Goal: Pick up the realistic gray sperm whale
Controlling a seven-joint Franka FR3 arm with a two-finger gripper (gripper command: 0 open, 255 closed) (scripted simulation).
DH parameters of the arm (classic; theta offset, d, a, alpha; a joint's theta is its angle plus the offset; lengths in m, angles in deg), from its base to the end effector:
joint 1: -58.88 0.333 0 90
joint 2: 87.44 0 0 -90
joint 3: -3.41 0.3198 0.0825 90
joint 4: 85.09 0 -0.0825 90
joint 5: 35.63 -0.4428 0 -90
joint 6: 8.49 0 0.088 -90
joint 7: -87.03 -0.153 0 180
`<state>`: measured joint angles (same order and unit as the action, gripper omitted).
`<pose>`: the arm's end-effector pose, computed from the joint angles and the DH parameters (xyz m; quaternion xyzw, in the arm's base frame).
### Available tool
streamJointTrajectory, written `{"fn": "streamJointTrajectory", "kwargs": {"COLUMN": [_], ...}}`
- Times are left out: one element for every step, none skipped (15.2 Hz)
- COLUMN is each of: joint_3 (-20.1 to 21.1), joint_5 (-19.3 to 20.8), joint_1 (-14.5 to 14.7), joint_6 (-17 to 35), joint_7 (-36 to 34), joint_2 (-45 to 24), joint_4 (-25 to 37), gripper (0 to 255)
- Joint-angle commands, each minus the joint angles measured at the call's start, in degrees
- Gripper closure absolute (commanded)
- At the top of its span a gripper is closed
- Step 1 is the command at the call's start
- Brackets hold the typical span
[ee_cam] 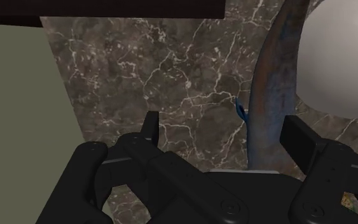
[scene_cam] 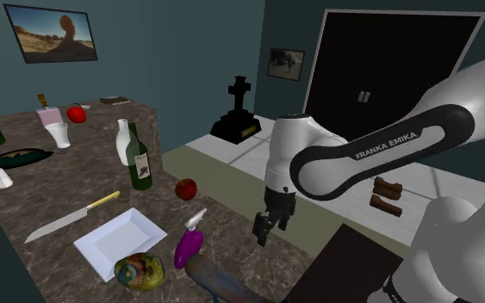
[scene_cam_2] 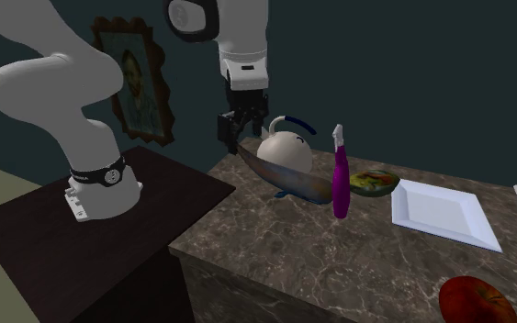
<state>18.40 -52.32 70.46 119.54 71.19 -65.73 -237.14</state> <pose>0.3841 0.1987 0.2759 -0.9977 0.0091 0.0427 0.0528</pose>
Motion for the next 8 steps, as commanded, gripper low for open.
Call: {"fn": "streamJointTrajectory", "kwargs": {"joint_3": [1.66,2.41,3.14,3.85,4.54,5.19,5.80,6.36], "joint_5": [-1.26,-1.75,-2.17,-2.51,-2.76,-2.92,-2.97,-2.92], "joint_1": [0.92,1.34,1.74,2.13,2.50,2.88,3.25,3.63], "joint_6": [3.99,5.69,7.37,9.04,10.67,12.28,13.84,15.37], "joint_7": [-1.46,-2.16,-2.88,-3.61,-4.37,-5.16,-5.98,-6.85], "joint_2": [-4.45,-6.49,-8.59,-10.74,-12.92,-15.15,-17.41,-19.69], "joint_4": [0.49,0.83,1.26,1.75,2.33,2.98,3.69,4.48], "gripper": [0,0,0,0,0,0,0,0]}}
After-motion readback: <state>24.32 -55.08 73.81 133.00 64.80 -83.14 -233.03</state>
